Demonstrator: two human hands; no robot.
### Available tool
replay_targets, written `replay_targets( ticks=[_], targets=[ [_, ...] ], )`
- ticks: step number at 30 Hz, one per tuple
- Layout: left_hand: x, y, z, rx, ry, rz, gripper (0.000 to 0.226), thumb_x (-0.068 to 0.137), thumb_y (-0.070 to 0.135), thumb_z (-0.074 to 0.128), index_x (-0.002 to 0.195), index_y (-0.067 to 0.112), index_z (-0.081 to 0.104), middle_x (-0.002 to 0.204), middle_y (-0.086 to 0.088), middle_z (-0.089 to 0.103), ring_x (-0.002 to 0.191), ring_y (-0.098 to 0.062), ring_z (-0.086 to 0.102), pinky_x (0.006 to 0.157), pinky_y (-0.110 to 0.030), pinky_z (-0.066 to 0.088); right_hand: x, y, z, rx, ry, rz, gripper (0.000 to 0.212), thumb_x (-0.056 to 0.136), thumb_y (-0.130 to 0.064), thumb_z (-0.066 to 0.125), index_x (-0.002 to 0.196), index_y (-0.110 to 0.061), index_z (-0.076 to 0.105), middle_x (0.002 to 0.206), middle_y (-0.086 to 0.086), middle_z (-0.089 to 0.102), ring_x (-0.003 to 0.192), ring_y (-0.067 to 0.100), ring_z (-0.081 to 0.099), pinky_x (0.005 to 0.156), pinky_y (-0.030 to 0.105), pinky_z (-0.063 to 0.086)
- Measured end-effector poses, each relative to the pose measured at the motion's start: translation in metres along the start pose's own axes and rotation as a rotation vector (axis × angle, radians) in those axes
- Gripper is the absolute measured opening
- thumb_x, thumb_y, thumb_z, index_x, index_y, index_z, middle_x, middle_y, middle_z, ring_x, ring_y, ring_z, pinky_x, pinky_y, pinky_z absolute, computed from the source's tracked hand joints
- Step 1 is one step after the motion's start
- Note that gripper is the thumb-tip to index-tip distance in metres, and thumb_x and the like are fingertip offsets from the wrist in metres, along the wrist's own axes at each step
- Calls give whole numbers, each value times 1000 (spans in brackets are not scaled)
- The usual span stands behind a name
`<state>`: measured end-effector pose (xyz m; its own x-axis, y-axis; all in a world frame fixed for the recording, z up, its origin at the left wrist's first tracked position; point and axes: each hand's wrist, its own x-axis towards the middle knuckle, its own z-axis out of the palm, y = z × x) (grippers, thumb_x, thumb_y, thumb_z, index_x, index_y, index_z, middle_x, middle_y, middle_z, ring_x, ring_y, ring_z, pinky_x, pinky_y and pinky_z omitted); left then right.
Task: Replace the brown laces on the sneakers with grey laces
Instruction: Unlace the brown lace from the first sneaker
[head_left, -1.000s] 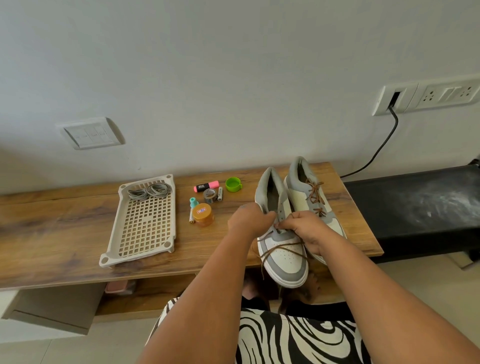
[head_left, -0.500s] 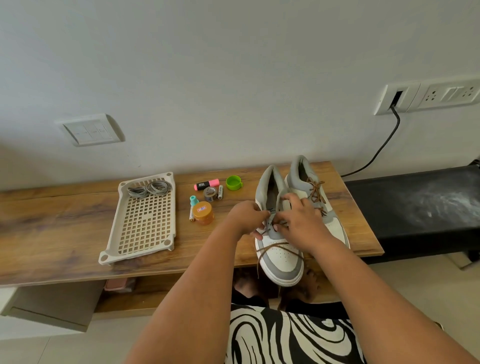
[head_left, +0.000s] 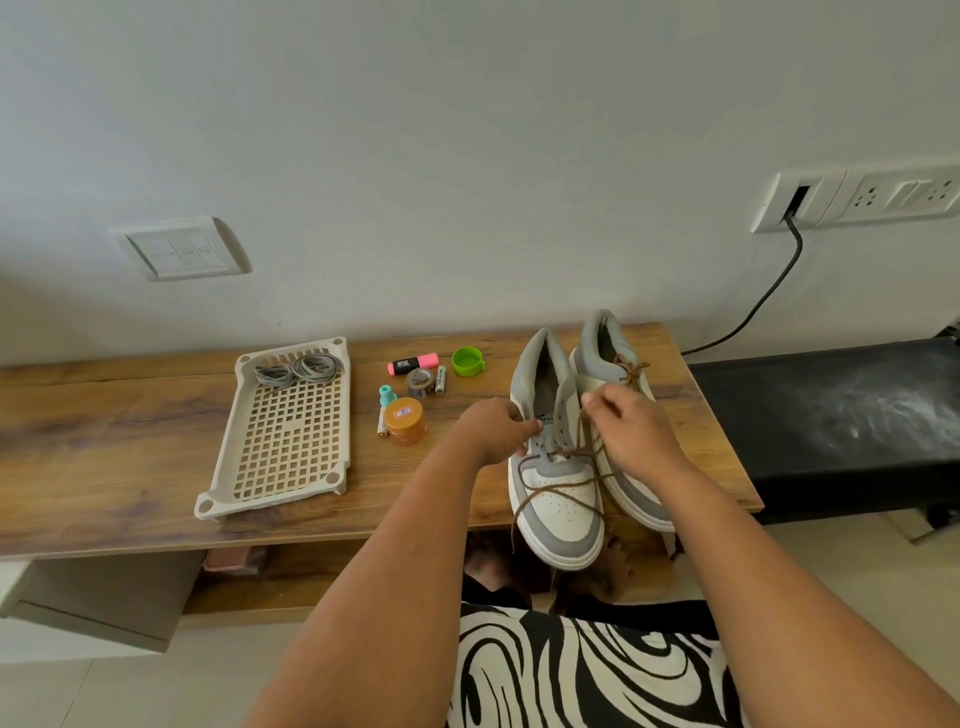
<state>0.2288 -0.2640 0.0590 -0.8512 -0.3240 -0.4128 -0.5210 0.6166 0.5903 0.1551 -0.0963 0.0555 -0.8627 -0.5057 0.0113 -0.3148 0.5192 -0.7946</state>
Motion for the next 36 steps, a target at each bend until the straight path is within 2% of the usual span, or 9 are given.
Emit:
replay_targets(
  ticks=[2,5,12,16,20,23,28,33,36],
  targets=[
    [-4,2,0,83,-53,3,48,96,54,52,107,10,67,107,-5,70,105,-21,61,86,-34,45,0,9,4,-183,-29,-105,22,101,-34,48,104,-18,62,99,-2,59,89,14,53,75,26,39],
    [-12,5,-1,170,-169,-11,56,88,55,63,123,11,60,121,-4,60,107,-18,52,88,-31,39,1,9,12,-87,-11,-133,21,99,-31,53,112,-20,65,109,-3,56,99,12,51,84,25,39],
    [-8,-1,2,137,-153,-30,36,86,34,73,115,14,67,112,-4,65,100,-19,54,83,-31,41,0,9,20,-365,-217,-194,28,87,-35,70,110,-19,70,114,-2,47,111,17,46,97,31,42],
    [-10,3,3,160,-189,-28,48,83,35,76,123,12,62,120,-6,63,110,-23,55,90,-33,44,-2,2,13,-403,-264,-198,34,83,-33,75,114,-19,69,111,-4,45,99,11,48,86,23,40],
    [-12,4,1,205,-214,-86,67,75,41,81,130,12,55,125,-5,59,119,-25,52,92,-33,41,-3,-3,14,-393,-292,-151,24,76,-28,82,96,-22,70,96,-9,54,88,10,57,79,26,49],
    [-9,0,1,171,-209,-92,59,79,39,79,128,12,59,120,-6,62,117,-24,54,92,-35,42,-2,-1,12,-292,-265,-89,18,76,-24,82,78,-25,64,82,-9,64,79,9,61,65,18,45],
    [-7,-3,2,144,-212,-68,44,85,27,75,122,9,63,97,-3,58,94,-19,52,82,-31,41,-2,2,10,-298,-261,-77,9,89,-27,69,88,-18,66,86,-7,63,82,9,57,67,22,43],
    [-5,-2,1,250,-100,-66,35,92,15,58,126,8,60,122,-8,61,113,-26,56,95,-35,47,1,4,7,-289,-259,-39,16,98,-29,55,96,-14,60,87,-6,58,80,9,52,61,19,37],
    [-2,-7,-1,349,15,-103,29,93,9,53,120,13,62,120,-8,63,109,-25,57,97,-38,50,3,6,4,-258,-246,-4,16,100,-28,51,98,-14,58,88,-7,56,79,7,49,59,17,34]
  ],
)
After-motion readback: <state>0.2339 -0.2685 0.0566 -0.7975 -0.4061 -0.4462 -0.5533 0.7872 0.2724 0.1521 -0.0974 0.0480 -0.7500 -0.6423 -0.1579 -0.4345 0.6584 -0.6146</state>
